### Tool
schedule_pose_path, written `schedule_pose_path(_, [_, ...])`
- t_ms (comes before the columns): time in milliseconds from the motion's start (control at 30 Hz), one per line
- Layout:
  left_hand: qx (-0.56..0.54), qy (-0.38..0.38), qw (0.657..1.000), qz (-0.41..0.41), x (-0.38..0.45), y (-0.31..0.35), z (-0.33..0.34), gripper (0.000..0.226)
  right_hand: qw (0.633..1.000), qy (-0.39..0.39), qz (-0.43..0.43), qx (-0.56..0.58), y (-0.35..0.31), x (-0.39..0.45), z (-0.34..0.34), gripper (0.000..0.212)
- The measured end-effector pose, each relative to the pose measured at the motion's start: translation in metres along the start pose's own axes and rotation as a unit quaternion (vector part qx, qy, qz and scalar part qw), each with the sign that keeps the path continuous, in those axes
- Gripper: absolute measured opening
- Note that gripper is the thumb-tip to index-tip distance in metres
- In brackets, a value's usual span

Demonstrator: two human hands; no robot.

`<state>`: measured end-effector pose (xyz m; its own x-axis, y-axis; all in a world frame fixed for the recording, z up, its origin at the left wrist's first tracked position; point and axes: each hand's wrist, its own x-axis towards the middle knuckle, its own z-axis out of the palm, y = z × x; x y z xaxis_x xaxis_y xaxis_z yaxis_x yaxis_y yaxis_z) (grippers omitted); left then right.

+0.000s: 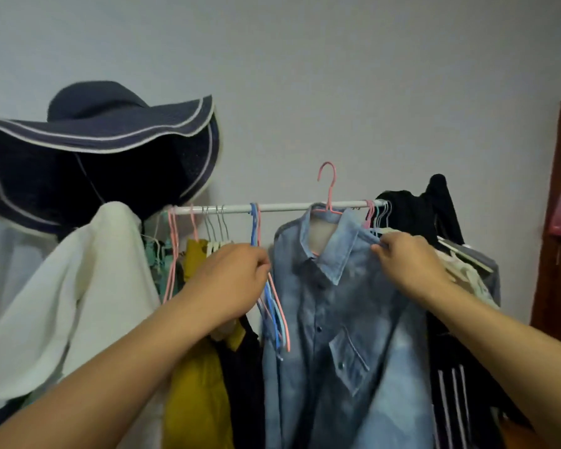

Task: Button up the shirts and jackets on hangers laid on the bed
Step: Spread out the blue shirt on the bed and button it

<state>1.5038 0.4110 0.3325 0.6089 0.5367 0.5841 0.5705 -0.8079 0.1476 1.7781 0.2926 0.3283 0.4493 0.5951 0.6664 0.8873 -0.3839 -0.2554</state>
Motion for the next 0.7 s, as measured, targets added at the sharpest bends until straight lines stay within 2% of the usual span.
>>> schedule_pose_path(100, [0.060, -0.019, 0.998, 0.003, 0.014, -0.018, 0.010, 0.024, 0.999, -0.045, 0.014, -0.021, -0.007, 0.015, 0.034, 0.031])
schedule_pose_path(233, [0.071, -0.042, 0.997, -0.001, 0.017, -0.030, 0.020, 0.022, 0.994, -0.085, 0.035, -0.060, 0.005, -0.007, 0.067, 0.038])
schedule_pose_path(367, [0.022, -0.077, 0.997, -0.008, 0.024, -0.030, 0.023, 0.023, 0.992, -0.059, 0.081, -0.077, 0.023, 0.005, 0.070, 0.029])
schedule_pose_path(467, [-0.018, -0.102, 0.994, -0.023, 0.025, -0.028, 0.025, 0.025, 0.989, -0.046, 0.065, -0.129, 0.047, 0.012, 0.067, 0.020])
schedule_pose_path(533, [-0.029, -0.107, 0.993, -0.033, 0.022, -0.028, 0.026, 0.027, 0.979, -0.060, 0.043, -0.191, 0.065, 0.008, 0.069, 0.024])
schedule_pose_path(700, [-0.068, -0.124, 0.989, -0.041, 0.022, -0.026, 0.030, 0.032, 0.975, -0.076, 0.067, -0.195, 0.085, 0.025, 0.065, 0.033])
